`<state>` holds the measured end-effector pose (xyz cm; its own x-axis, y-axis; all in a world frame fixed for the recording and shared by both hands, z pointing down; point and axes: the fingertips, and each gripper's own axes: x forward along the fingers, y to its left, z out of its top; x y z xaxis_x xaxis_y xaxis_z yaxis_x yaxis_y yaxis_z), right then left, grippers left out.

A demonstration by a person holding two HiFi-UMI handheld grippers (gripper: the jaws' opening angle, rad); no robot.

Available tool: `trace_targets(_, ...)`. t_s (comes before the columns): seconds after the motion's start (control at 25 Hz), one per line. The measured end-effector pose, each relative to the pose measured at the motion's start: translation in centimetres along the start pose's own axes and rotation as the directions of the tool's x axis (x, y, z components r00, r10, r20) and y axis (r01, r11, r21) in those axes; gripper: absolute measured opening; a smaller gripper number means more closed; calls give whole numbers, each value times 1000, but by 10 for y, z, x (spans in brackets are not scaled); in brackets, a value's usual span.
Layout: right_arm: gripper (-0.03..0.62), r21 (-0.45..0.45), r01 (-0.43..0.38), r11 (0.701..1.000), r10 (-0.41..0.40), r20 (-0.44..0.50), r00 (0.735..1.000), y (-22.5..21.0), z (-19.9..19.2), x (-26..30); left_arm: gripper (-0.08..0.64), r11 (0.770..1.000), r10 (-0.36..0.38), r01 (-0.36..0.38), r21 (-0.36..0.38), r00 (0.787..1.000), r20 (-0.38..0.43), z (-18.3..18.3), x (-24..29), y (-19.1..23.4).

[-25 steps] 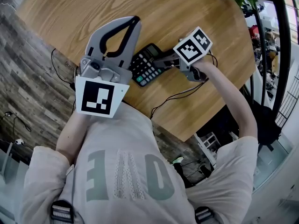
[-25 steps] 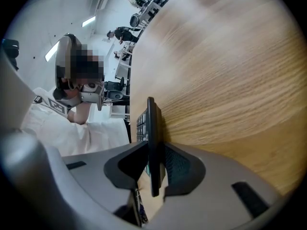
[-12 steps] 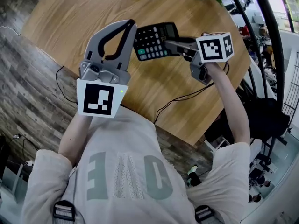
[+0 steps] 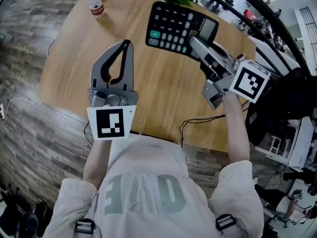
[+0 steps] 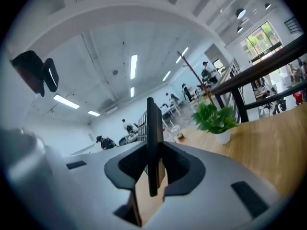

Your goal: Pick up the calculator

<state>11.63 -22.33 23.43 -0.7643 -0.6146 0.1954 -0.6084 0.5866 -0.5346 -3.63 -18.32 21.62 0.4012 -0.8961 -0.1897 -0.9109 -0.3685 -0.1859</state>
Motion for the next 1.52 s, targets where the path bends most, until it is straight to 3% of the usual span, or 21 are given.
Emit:
trace_targets(0.2,98,-15,67,998,-62,232,971,36,12,-58,8,999,-16,19,-46,998,60,28,5,-3)
trace_targets(0.28,99,-16,124,992,-112,334,936,43,9,-88,8,998,-50,54,-43,995,87,41,9,-16)
trace_targets(0.44,99,5,249,968,-217,506,835,61,-6,-137,8,991,-126,130,-29,984,128,58,3,-50)
trace_targets(0.56,99,26,328,944,-285,563,776,75,-21,-154,8,985,-163,167,-30,979,122,60,-3,-69)
trace_targets(0.64,98,30,357,933,-307,579,755,82,-25,-158,8,981,-186,191,-36,975,122,65,-1,-78)
trace_targets(0.96,98,34,403,915,-343,594,728,98,-26,-164,8,975,-210,218,-32,964,163,95,-2,-79)
trace_targets(1.52,98,12,429,903,-354,589,727,85,-24,-163,8,973,-226,232,-17,959,172,96,-6,-86)
